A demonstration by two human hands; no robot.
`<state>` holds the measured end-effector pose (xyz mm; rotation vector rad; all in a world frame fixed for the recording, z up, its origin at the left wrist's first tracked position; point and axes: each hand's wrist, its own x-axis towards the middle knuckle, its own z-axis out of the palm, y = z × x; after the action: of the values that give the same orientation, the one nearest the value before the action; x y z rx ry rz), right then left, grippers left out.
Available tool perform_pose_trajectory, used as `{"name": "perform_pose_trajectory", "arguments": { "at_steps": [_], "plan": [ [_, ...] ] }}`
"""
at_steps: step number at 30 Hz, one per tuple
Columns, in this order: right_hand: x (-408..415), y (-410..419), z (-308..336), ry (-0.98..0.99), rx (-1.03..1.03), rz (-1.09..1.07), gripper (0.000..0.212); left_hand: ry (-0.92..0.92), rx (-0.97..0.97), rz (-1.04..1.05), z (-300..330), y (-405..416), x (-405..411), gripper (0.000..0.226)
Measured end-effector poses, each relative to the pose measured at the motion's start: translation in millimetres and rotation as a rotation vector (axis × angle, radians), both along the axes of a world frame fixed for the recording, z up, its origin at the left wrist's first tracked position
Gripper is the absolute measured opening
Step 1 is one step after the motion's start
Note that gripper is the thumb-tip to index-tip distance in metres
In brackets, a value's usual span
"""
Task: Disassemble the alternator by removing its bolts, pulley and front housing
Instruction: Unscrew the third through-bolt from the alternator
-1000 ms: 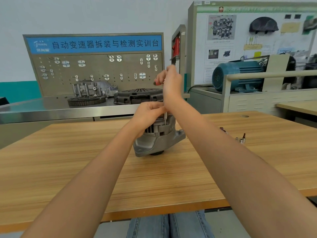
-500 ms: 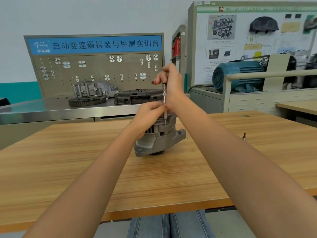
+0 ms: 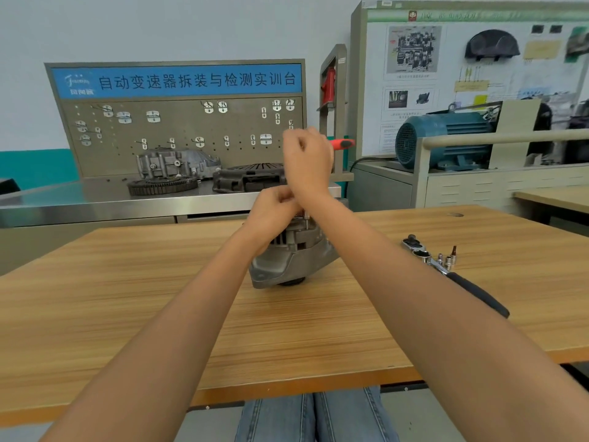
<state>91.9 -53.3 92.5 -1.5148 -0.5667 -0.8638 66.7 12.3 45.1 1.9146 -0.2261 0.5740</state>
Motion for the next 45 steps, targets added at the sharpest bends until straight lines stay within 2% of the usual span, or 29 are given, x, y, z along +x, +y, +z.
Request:
{"name": "perform_pose_trajectory", "arguments": {
  "at_steps": [2,4,5,7,9,10,11,13,14,15,17,19,21,23,26,28,29,32,33,34,40,45],
  "plan": [
    [0.6,-8.4,9.9,0.214,0.178,0.309,0.043,0.009,-0.005,-0.071,-0.2,-0.4,-0.3,0.013],
    [3.1,-17.0,15.8,0.343,0.271,0.513,0.045,-0.002,-0.001,-0.113,-0.7,-0.2,-0.7,0.015],
    [4.5,-19.4,18.0,0.373,0.326,0.596,0.047,-0.010,-0.001,-0.124,-1.1,-0.2,-1.0,0.017],
    [2.6,-17.2,19.5,0.399,0.366,0.623,0.047,-0.012,-0.018,-0.115,-1.0,-0.4,-1.4,0.017],
    [-2.1,-8.3,16.3,0.358,0.311,0.471,0.044,0.000,-0.029,-0.074,-0.3,0.0,-1.1,0.014],
    [-2.9,-3.9,10.3,0.254,0.235,0.331,0.042,0.004,-0.022,-0.047,-0.4,0.7,-0.1,0.014],
    [-1.8,-1.5,1.4,0.093,0.091,0.127,0.037,0.009,-0.014,-0.014,-0.1,1.4,1.1,0.016],
    [1.4,0.8,-13.8,-0.157,-0.327,-0.459,0.018,0.020,0.010,0.056,0.8,2.1,2.0,0.020],
    [2.6,2.5,-16.1,-0.187,-0.464,-0.650,0.020,0.021,0.019,0.077,1.0,2.3,2.4,0.023],
    [4.2,3.9,-15.7,-0.166,-0.525,-0.715,0.024,0.015,0.024,0.081,1.1,2.3,2.6,0.025],
    [2.7,5.2,-9.2,-0.149,-0.435,-0.573,0.022,-0.005,0.022,0.059,0.9,2.3,1.6,0.027],
    [2.9,1.9,-0.8,-0.083,-0.220,-0.230,0.038,-0.002,0.024,0.013,1.4,1.0,-0.2,0.025],
    [2.0,-5.5,7.1,0.112,0.026,0.156,0.047,0.028,0.043,-0.057,1.2,-1.9,-1.5,0.017],
    [2.3,-13.3,13.5,0.302,0.237,0.430,0.045,0.042,0.054,-0.097,0.0,-4.1,-1.3,0.013],
    [3.1,-17.0,18.5,0.418,0.377,0.575,0.044,0.029,0.053,-0.087,-0.9,-3.4,-0.8,0.015],
    [-0.8,-9.3,15.9,0.376,0.315,0.485,0.042,0.025,0.037,-0.076,-0.7,-1.6,-1.4,0.017],
    [-1.2,-4.0,10.7,0.280,0.240,0.374,0.041,0.024,0.025,-0.067,-0.6,-0.5,-1.1,0.020],
    [3.2,5.2,-12.9,-0.139,-0.157,-0.271,0.024,0.025,0.033,0.016,-1.0,1.8,0.2,0.029],
    [6.2,6.5,-17.3,-0.196,-0.216,-0.435,0.016,0.029,0.041,0.041,-0.6,1.9,0.4,0.029],
    [7.1,6.1,-19.0,-0.211,-0.219,-0.502,0.014,0.029,0.043,0.054,-0.4,1.4,1.0,0.029],
    [6.6,3.2,-15.5,-0.232,-0.131,-0.365,0.016,0.027,0.018,0.042,-4.0,-0.7,4.9,0.021],
    [4.5,5.0,-14.0,-0.243,-0.164,-0.334,0.019,0.015,0.048,0.016,-4.8,1.1,4.7,0.026]
  ]
}}
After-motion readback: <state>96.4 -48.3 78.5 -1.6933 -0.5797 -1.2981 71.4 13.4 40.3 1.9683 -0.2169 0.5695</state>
